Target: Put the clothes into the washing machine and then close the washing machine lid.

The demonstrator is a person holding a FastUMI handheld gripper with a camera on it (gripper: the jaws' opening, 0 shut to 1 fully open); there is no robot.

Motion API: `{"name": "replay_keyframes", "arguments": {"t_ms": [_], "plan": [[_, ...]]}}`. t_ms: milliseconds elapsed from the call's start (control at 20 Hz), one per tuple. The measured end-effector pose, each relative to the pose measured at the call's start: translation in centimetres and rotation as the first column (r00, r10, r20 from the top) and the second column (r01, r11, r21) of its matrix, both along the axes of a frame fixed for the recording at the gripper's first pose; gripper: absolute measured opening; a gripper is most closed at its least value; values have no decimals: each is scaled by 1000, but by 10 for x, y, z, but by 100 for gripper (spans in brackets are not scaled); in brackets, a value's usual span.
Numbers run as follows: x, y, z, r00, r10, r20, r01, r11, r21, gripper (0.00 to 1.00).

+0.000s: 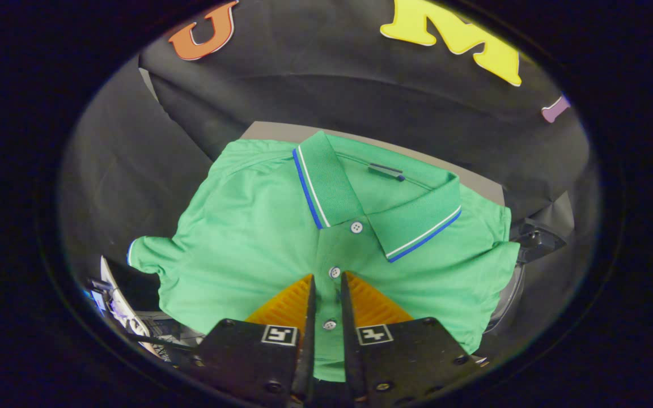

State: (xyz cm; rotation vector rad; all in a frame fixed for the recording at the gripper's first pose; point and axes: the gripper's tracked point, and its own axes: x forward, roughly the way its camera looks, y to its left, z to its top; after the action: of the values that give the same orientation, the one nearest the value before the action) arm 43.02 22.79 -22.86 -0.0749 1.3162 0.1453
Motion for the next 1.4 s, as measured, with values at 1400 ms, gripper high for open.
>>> {"name": "replay_keyframes", "arguments": {"t_ms": [1400], "plan": [[25,-32,108,998,-38,57,13,922,387,6]]}}
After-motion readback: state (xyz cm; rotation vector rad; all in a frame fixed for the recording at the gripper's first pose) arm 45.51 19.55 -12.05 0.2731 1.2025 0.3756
